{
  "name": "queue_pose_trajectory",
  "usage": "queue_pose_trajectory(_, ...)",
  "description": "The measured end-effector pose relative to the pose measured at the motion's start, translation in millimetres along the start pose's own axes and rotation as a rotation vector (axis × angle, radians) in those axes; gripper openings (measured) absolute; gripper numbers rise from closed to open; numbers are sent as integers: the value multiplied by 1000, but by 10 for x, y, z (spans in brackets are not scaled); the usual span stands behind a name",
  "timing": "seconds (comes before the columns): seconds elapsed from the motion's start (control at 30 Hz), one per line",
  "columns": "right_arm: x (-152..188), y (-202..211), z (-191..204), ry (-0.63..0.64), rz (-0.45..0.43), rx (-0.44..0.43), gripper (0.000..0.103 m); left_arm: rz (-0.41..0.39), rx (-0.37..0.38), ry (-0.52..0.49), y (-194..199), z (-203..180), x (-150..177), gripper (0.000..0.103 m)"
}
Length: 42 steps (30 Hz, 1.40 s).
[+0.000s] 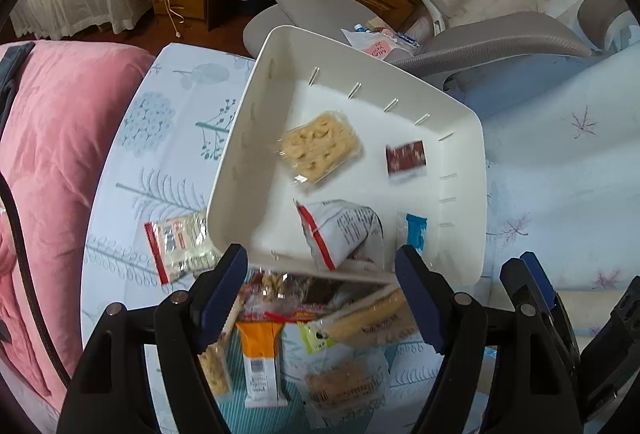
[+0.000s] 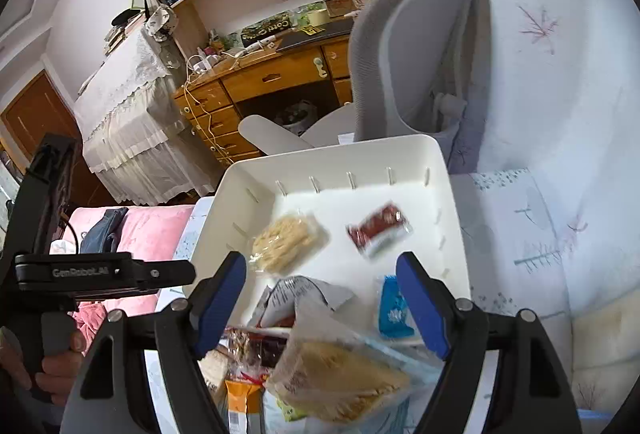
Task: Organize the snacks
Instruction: 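Lift both snacks into the white basket and open both grippers, then grasp a clear bread bag with the right gripper while the left grasps a brown snack bag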
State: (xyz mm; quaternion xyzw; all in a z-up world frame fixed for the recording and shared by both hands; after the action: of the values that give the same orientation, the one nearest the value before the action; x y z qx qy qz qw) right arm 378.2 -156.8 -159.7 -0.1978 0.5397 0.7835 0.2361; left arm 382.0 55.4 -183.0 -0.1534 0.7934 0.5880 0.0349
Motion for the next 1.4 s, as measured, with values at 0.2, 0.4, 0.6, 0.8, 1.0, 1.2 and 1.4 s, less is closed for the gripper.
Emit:
queue_pose_trajectory(0.2,106,266,-72,-21,19,-16,78,-14,-28,42,253,55,328,76)
queue_pose_trajectory(0.4,235,562,-109,-16,17,-50,79,-25,-31,119,470,83,791,76)
queue_pose_trajectory(0.6,518,749,-86,21,55,-89,80,-46,-29,150,648,17,1296,76)
queue_pose_trajectory(0.8,870,844,-75,30,125,-145,80,-41,-51,189,702,37,1777,76)
queue_pose_trajectory(1.0,1174,852,-135,-56,222,-166,81,-25,-72,192,690,57,2144,76)
queue_pose_trajectory(1.2,1496,708,-371,-261,361,-112,81,5,-88,163,545,54,2335,76)
queue_pose_trajectory(1.4,1823,563,-596,-454,471,-39,81,10,-105,118,418,76,2355,76)
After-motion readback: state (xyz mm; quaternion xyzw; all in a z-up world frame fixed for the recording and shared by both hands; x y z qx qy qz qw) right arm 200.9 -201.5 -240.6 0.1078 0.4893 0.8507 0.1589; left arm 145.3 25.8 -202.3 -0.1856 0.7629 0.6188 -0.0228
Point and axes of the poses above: each gripper's, at about its wrist camera, not at the fingertips, and y roughly against the way its jaws point, z to its left, x to its underside, the point moved 4 cm from there along -y, roughly the way its jaws point, and after that the axes turned 7 degrees about -y, right-handed, at the moved point
